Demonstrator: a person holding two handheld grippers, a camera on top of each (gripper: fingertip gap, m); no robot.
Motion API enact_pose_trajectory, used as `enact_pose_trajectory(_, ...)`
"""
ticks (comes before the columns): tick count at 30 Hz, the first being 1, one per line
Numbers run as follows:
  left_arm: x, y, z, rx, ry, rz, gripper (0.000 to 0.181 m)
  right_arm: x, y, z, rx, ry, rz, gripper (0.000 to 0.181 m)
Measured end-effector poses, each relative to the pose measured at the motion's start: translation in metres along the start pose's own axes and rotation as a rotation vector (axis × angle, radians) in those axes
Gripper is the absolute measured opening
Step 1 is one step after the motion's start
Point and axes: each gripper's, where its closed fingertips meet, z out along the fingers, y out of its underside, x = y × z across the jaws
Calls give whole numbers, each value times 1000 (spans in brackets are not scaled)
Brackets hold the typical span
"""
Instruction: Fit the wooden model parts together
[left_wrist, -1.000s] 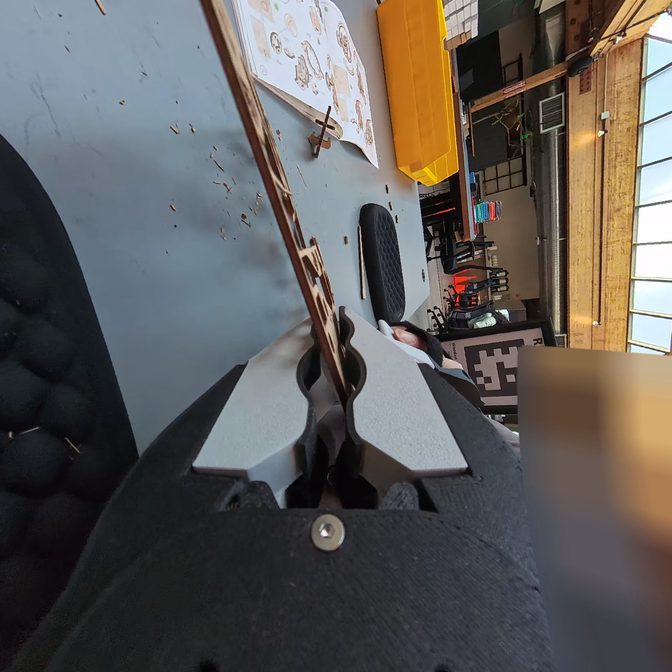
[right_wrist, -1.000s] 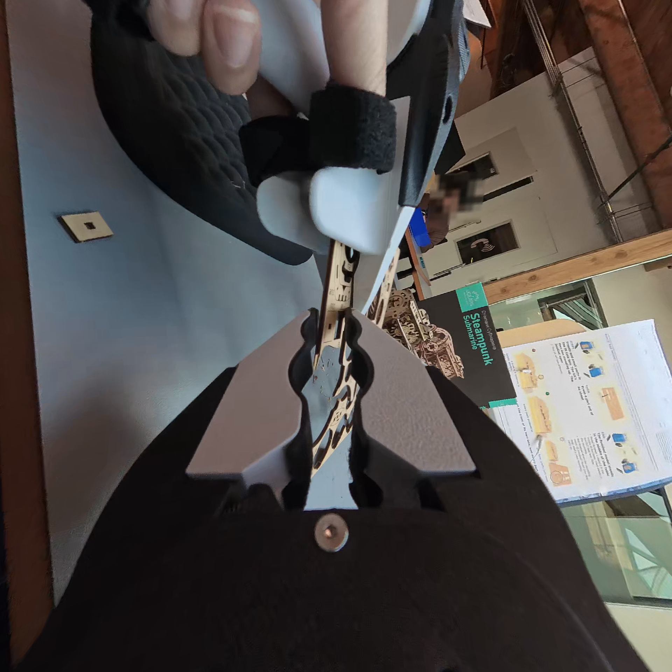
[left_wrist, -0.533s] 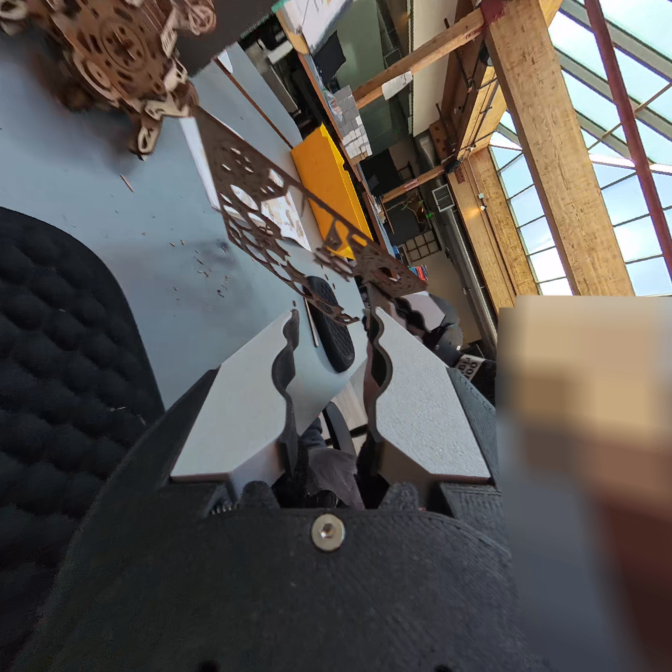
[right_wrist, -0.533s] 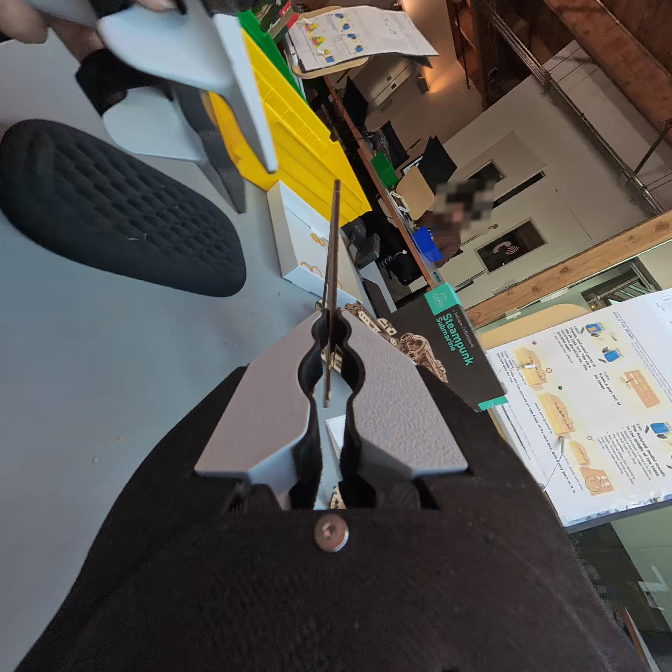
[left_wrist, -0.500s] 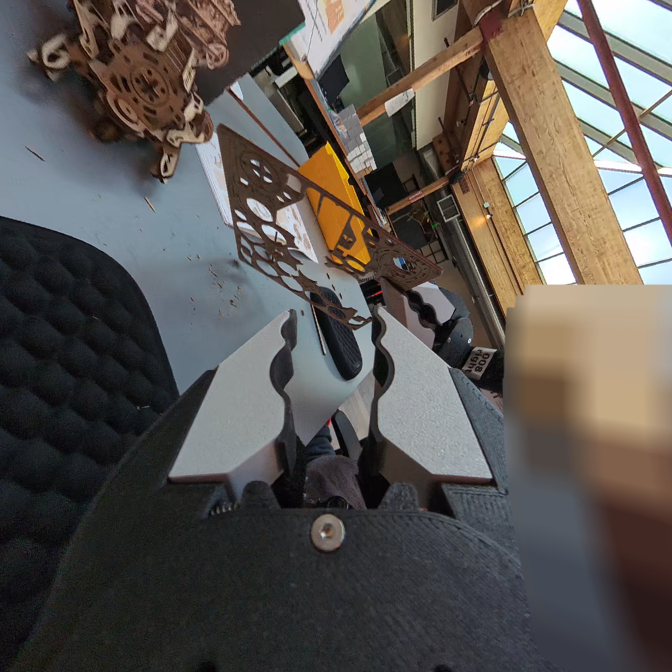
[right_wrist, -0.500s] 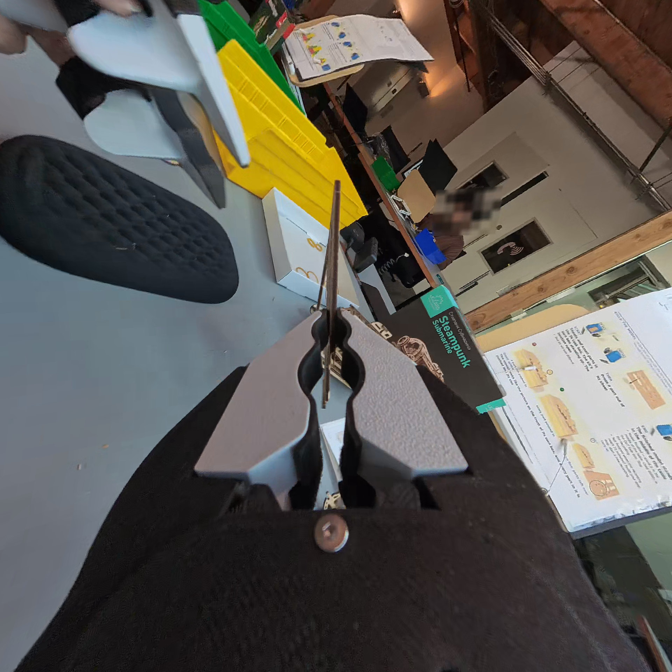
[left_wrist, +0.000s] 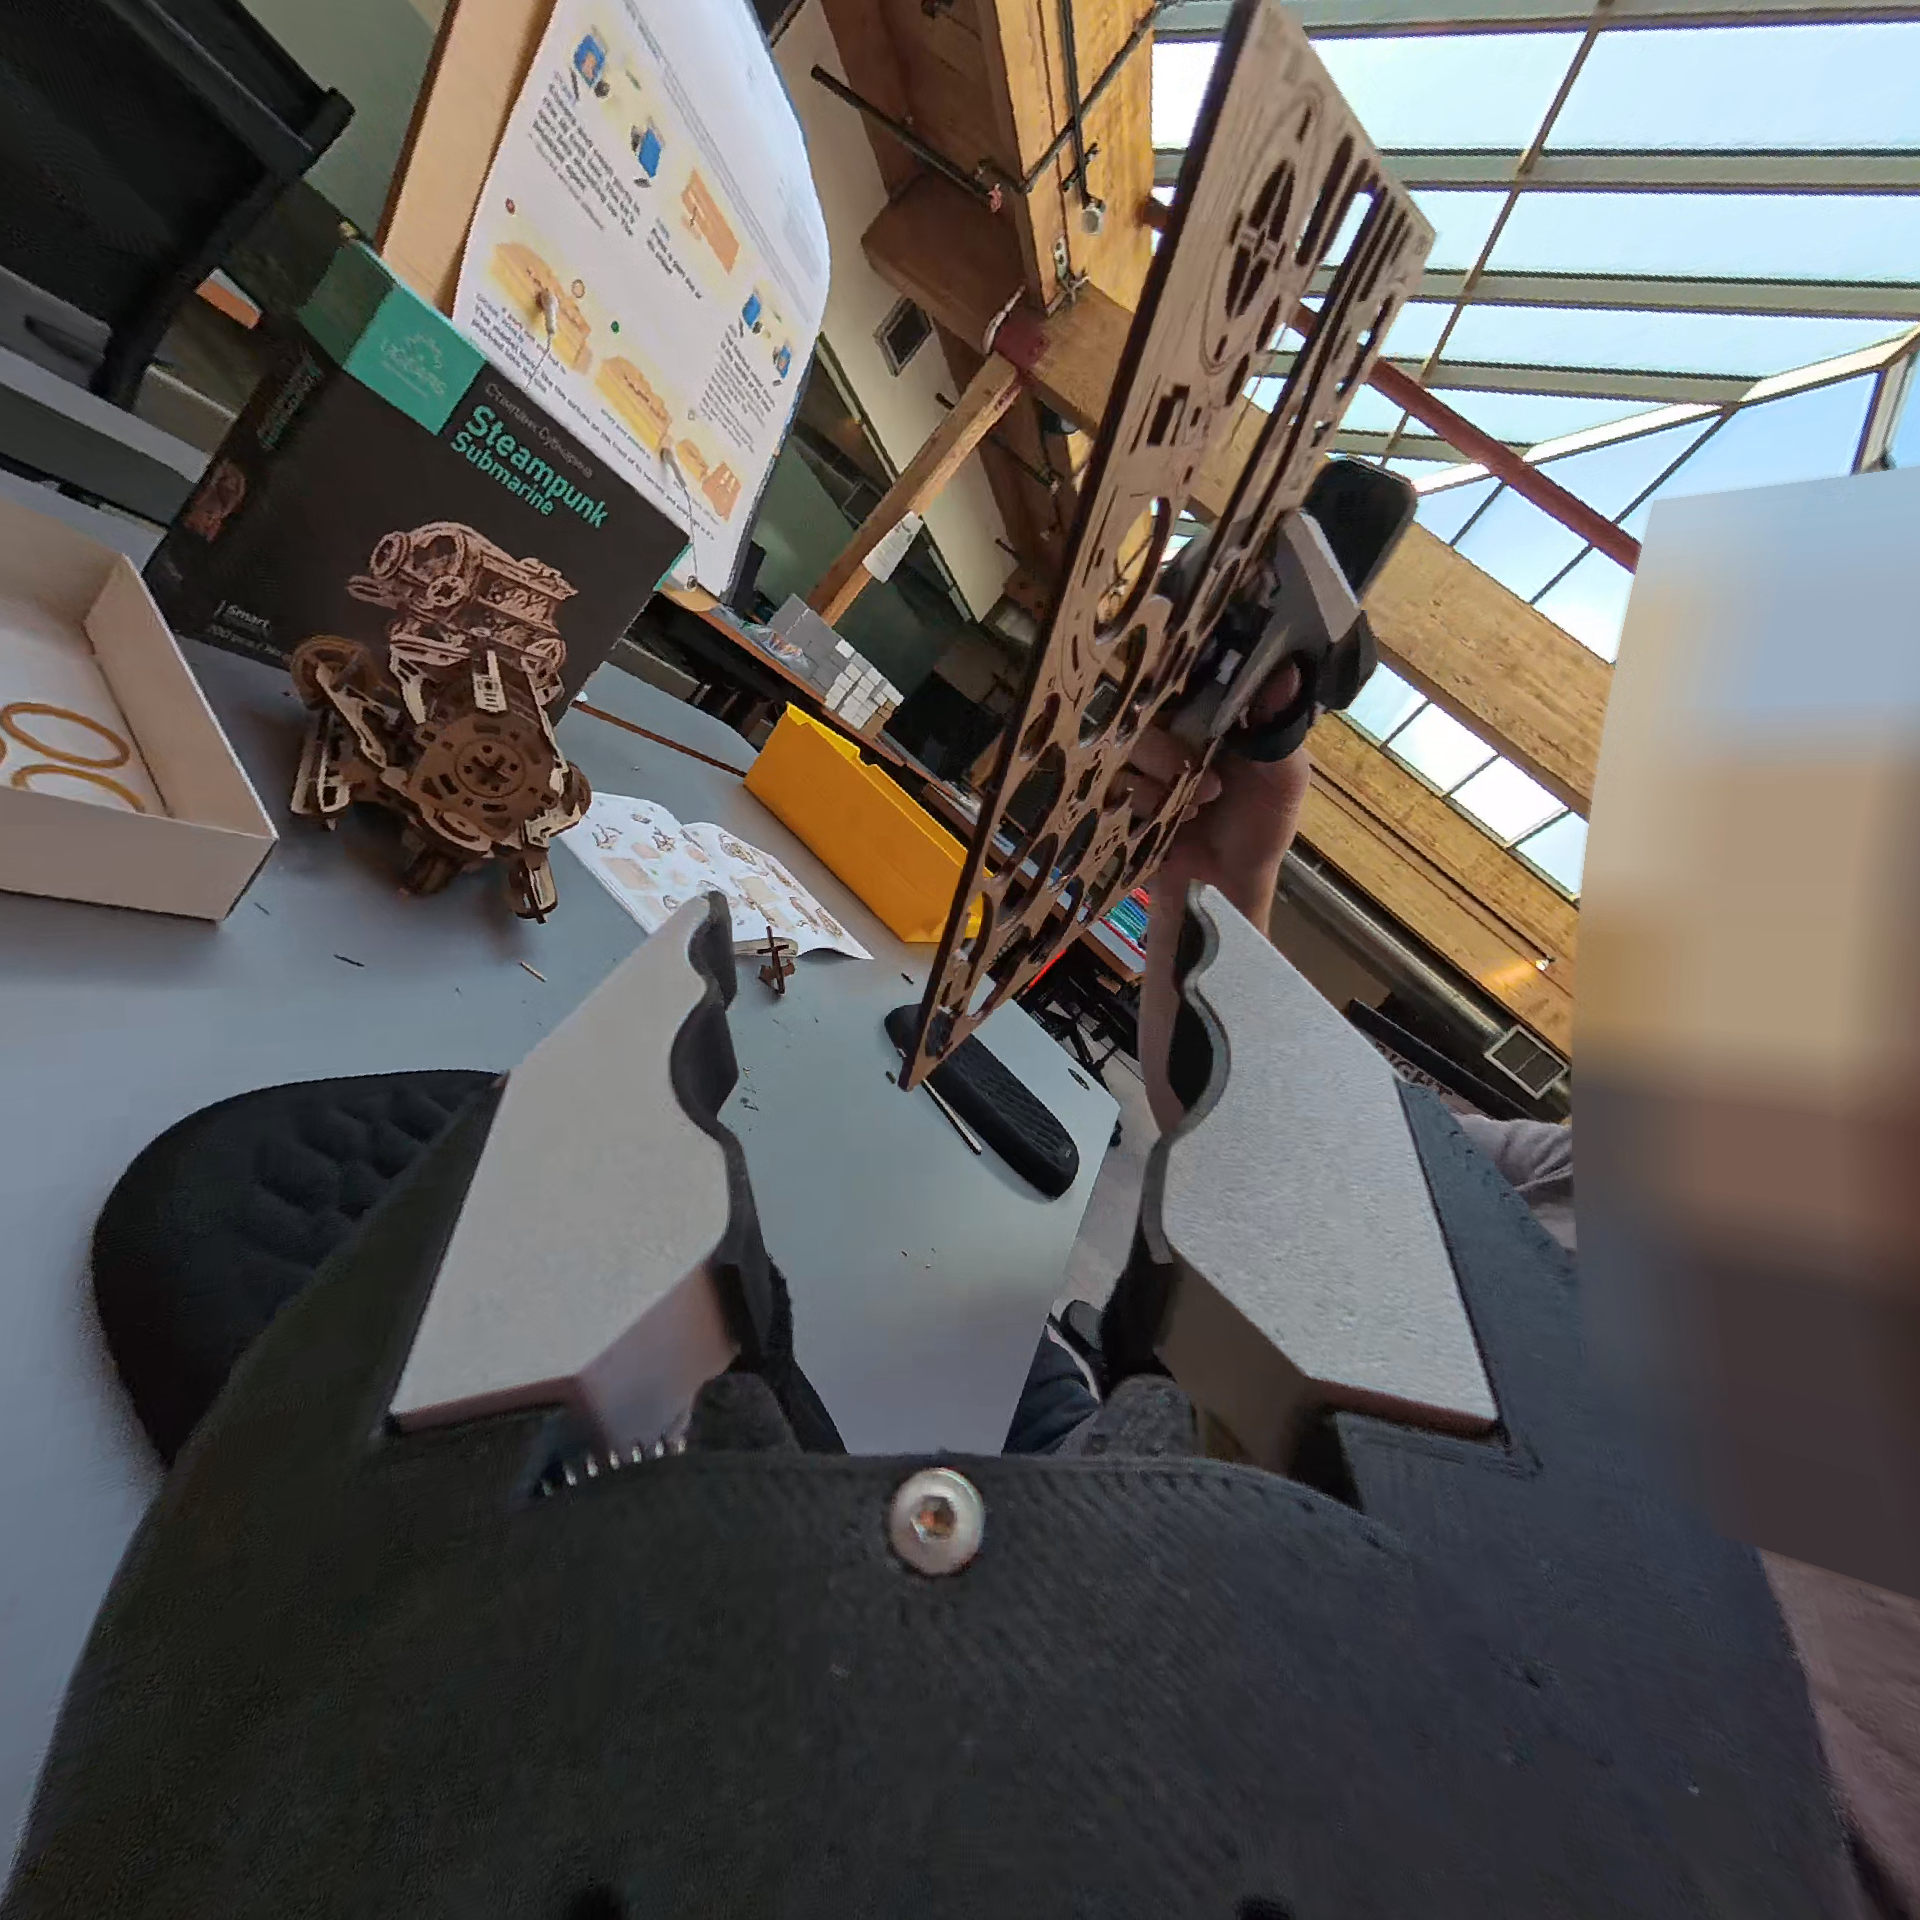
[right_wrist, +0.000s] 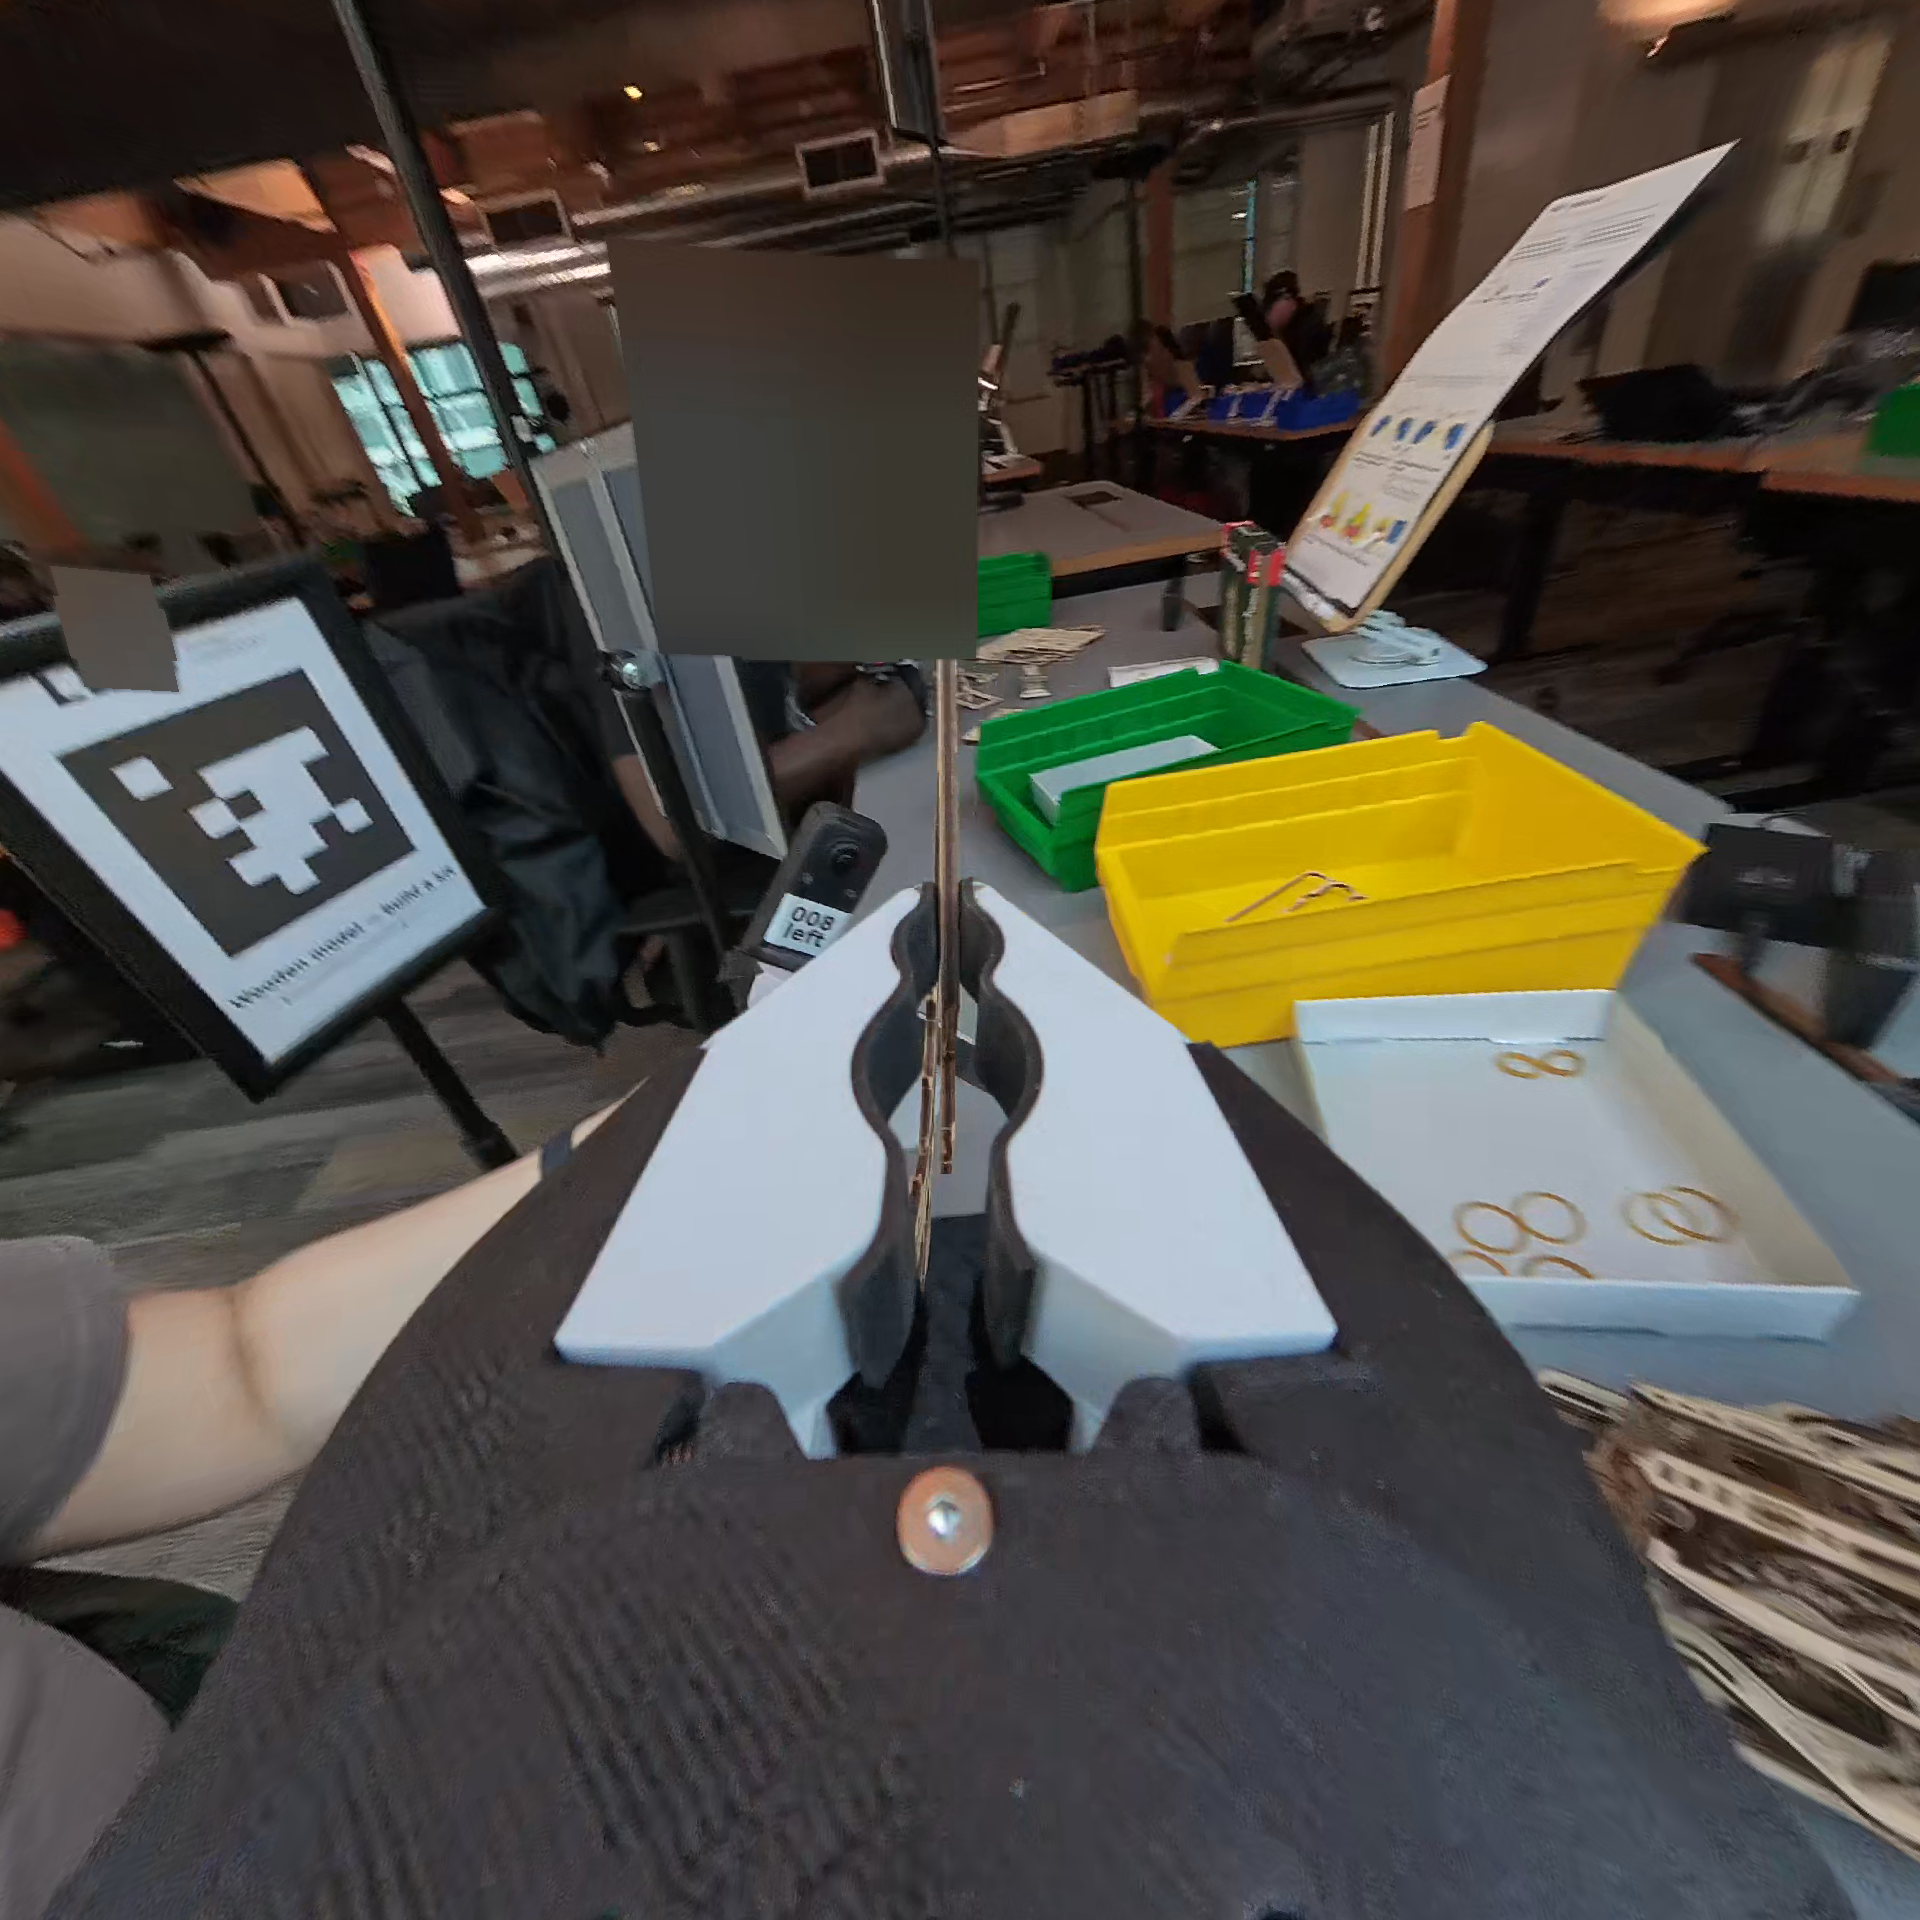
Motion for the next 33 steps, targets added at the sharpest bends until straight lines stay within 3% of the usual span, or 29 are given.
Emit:
enact_pose_trajectory(3,22,-11,-16,27,109,9,72,-1,2,42,26,-120,138,0)
enact_pose_trajectory(6,20,-23,-39,52,63,22,58,-4,16,91,-1,-269,302,0)
enact_pose_trajectory(9,18,-40,-78,108,-1,14,58,0,30,135,-13,-383,470,0)
enact_pose_trajectory(14,-17,-49,-157,207,-296,50,58,21,77,199,-63,-436,752,0)
enact_pose_trajectory(17,-41,-32,-174,166,-347,-99,40,22,120,232,-165,-480,892,0)
enact_pose_trajectory(21,-76,-24,-195,199,-456,-173,19,31,161,260,-249,-469,979,0)
enact_pose_trajectory(22,-83,-20,-200,202,-474,-197,4,33,170,265,-289,-465,982,0)
enact_pose_trajectory(27,-101,-5,-202,191,-477,-295,0,48,195,274,-432,-437,905,4)
enact_pose_trajectory(29,-101,2,-200,174,-463,-321,0,57,203,272,-483,-356,765,22)
enact_pose_trajectory(31,-99,3,-201,189,-446,-338,0,56,202,266,-494,-355,548,23)
enact_pose_trajectory(33,-100,4,-204,198,-470,-352,0,63,197,263,-469,-282,344,43)
